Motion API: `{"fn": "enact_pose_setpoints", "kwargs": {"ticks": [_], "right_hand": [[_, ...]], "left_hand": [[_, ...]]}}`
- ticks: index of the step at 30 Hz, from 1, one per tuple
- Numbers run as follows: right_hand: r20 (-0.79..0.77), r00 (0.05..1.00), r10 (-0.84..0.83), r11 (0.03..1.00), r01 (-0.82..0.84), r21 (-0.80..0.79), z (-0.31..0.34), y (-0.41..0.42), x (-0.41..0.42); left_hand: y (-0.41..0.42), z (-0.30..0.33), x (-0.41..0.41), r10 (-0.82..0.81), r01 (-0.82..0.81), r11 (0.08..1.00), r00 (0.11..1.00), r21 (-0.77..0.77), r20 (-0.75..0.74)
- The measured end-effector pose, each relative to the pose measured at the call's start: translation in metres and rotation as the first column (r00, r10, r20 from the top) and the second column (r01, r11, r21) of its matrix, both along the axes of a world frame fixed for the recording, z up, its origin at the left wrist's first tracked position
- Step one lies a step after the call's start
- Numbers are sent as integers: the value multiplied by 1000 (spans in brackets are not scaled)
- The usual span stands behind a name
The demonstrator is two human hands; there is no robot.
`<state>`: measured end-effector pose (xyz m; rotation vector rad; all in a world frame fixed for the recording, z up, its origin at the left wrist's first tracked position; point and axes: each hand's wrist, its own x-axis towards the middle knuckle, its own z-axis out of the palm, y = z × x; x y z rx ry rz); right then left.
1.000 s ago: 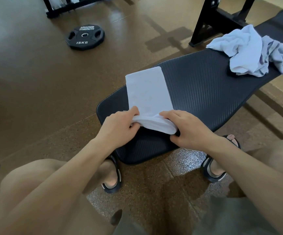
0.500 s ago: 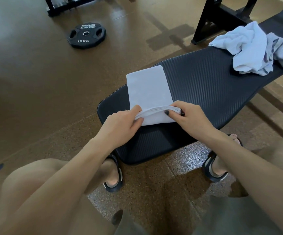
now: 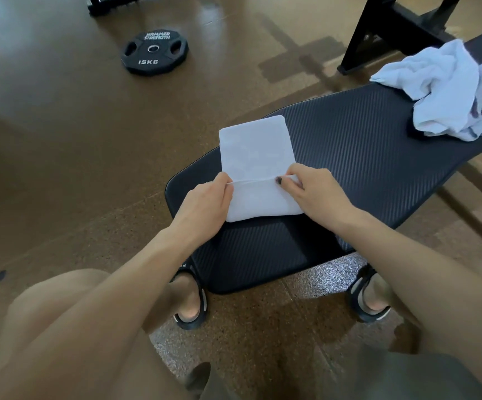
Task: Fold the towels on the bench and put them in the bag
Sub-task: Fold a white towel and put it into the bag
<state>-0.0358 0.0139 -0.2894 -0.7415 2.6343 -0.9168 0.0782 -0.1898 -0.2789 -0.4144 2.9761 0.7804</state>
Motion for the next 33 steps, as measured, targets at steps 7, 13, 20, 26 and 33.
{"fn": "enact_pose_setpoints", "kwargs": {"ticks": [7,13,20,26,33], "right_hand": [[-288,957,-27,988,70,141,-10,-10,5],[-362,931,-54,970,134,201,-19,-7,2],[-502,865,-25,976,130,174,-13,-13,-3],[-679,681,273,953,-96,287,-5,-11,10],[-459,766,449,858,-228,459,15,1,17]], "left_hand": [[-2,-12,-4,33,-33,998,999,-53,3],[5,-7,-5,49,-47,988,999,-150,8],[7,-12,-6,-30,7,945,997,-327,-65],[-2,-14,-10,-146,101,938,983,-332,-113],[-8,-11,-12,-36,21,996,981,-82,-189]]}}
